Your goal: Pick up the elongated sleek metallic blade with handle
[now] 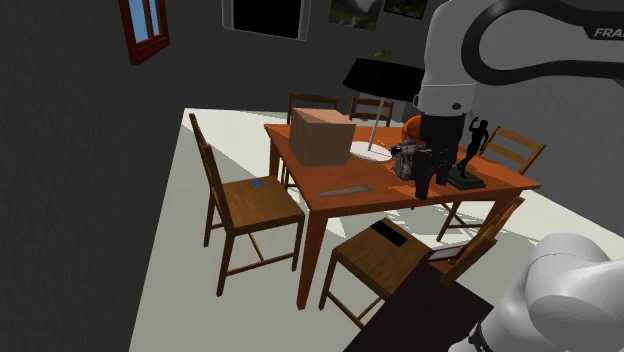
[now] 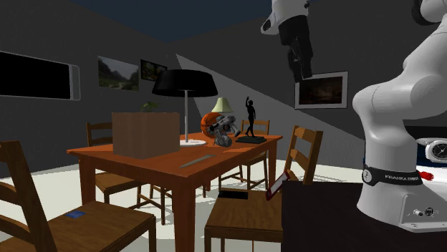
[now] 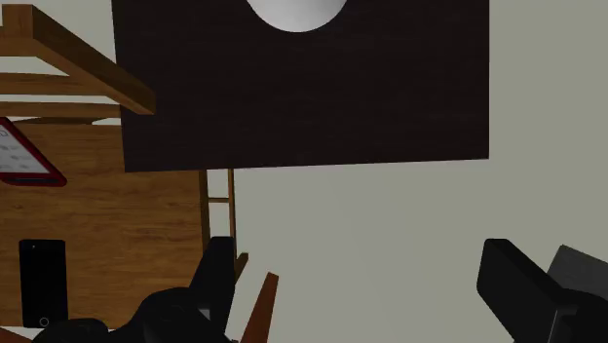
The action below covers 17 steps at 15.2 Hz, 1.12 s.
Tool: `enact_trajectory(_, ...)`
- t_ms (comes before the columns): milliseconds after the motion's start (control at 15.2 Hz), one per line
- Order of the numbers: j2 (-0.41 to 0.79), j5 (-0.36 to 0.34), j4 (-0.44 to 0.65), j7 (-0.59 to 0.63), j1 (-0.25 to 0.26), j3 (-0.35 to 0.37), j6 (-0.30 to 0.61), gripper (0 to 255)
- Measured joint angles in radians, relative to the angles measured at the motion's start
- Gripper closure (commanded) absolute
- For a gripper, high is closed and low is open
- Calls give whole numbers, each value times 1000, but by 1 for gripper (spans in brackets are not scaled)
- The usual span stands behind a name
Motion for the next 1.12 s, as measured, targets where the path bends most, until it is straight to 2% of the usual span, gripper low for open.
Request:
enact_trajectory(198, 8, -27, -14, -54, -1, -30, 27, 0)
enact_trajectory(594, 47, -146, -76, -312, -4, -170, 160, 0)
enact_trajectory(1122, 244, -253, -50, -656, 7, -360, 388, 0)
